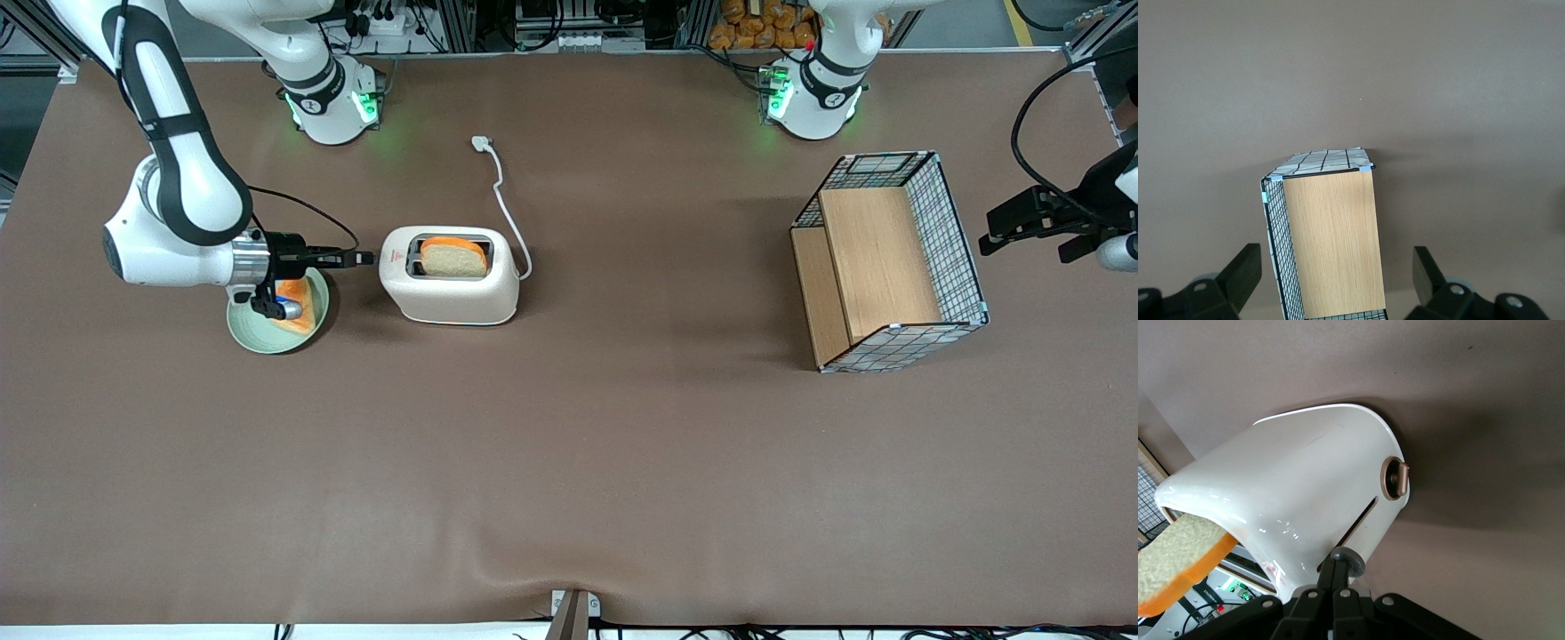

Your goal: Press toaster button with right arm

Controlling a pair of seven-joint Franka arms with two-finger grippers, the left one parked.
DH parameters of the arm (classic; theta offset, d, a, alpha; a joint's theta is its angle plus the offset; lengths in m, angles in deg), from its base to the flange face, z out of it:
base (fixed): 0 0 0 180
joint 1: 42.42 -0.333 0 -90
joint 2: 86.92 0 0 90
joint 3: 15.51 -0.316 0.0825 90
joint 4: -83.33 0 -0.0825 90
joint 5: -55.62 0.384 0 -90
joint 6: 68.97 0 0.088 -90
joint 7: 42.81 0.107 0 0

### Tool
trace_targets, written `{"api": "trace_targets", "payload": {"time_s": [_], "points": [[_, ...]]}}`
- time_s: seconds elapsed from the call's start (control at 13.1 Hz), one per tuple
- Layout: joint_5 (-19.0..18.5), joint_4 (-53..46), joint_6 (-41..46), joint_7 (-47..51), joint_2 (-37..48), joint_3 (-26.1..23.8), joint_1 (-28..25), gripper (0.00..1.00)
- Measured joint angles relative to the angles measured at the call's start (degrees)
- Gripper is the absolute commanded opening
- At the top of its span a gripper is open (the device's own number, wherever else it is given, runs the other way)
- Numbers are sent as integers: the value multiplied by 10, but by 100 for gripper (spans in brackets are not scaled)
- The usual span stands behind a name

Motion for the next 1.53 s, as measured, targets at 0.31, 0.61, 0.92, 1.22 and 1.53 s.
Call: {"api": "trace_targets", "payload": {"time_s": [0.31, 0.61, 0.92, 1.22, 1.53], "points": [[2, -2, -1, 0, -9, 0, 0, 0], [7, -6, -7, -4, -29, 0, -1, 0], [8, -8, -20, -7, -48, -1, -3, 0], [11, -15, -24, -21, -68, -1, -3, 0], [14, -19, -25, -22, -79, -1, -3, 0]]}}
